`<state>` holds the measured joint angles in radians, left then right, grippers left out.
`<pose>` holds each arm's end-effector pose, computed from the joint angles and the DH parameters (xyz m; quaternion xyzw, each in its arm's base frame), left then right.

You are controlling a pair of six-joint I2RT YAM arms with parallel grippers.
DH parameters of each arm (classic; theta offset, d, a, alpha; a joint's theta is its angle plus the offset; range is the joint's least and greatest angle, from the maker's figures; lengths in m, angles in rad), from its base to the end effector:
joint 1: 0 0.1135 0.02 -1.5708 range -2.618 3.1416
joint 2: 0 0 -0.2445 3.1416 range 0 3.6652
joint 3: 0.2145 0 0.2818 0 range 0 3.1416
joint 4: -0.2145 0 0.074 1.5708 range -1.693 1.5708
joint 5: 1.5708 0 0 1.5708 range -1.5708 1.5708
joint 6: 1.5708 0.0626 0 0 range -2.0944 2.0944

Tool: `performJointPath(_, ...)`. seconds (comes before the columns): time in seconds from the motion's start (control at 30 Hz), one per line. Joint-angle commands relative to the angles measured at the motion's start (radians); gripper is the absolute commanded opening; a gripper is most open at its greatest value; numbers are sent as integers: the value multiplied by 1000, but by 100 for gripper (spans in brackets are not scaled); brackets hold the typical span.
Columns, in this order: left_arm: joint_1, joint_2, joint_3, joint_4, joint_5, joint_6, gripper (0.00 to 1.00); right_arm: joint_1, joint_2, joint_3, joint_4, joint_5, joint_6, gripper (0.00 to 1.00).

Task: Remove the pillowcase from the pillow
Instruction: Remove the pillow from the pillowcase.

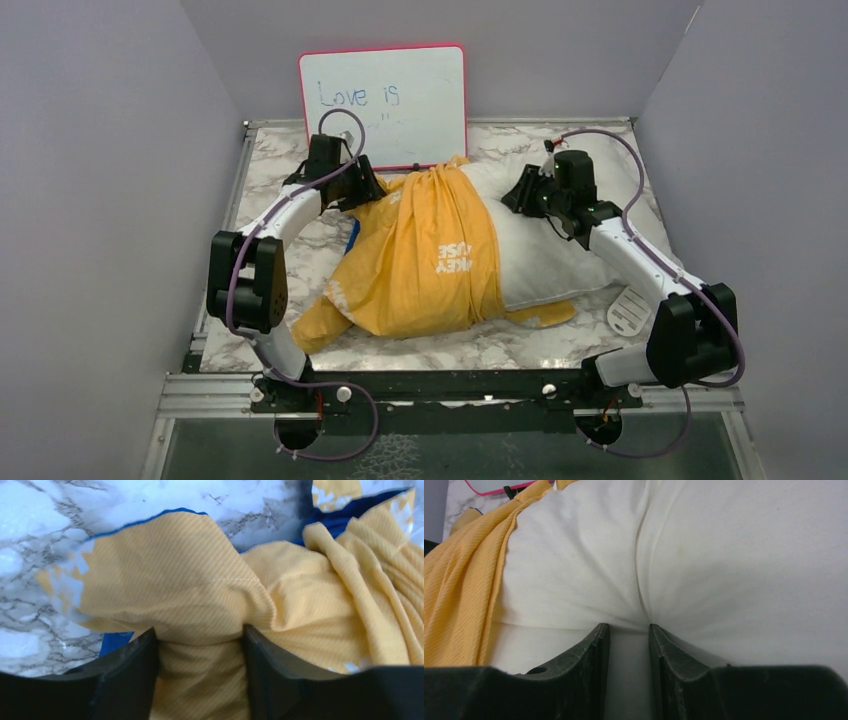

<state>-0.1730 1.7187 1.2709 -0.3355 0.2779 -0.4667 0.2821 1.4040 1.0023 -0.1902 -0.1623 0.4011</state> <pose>0.4160 -0.0901 0.1955 -0.0813 0.9125 -0.2409 0.3205 0.3516 0.1124 0.2264 0.0143 0.8804 0.2244 0.4176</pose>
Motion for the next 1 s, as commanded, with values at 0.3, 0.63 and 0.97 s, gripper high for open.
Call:
performJointPath(0.3, 193, -199, -59, -22, -128, 56, 0, 2, 15, -61, -295, 157, 111, 14)
performJointPath(0.63, 452, -381, -102, -133, -51, 106, 0, 2, 17, -56, -278, 171, 173, 8)
performJointPath(0.97, 454, -366, -127, -131, 262, 168, 0, 2, -79, 80, -292, 69, 42, 34)
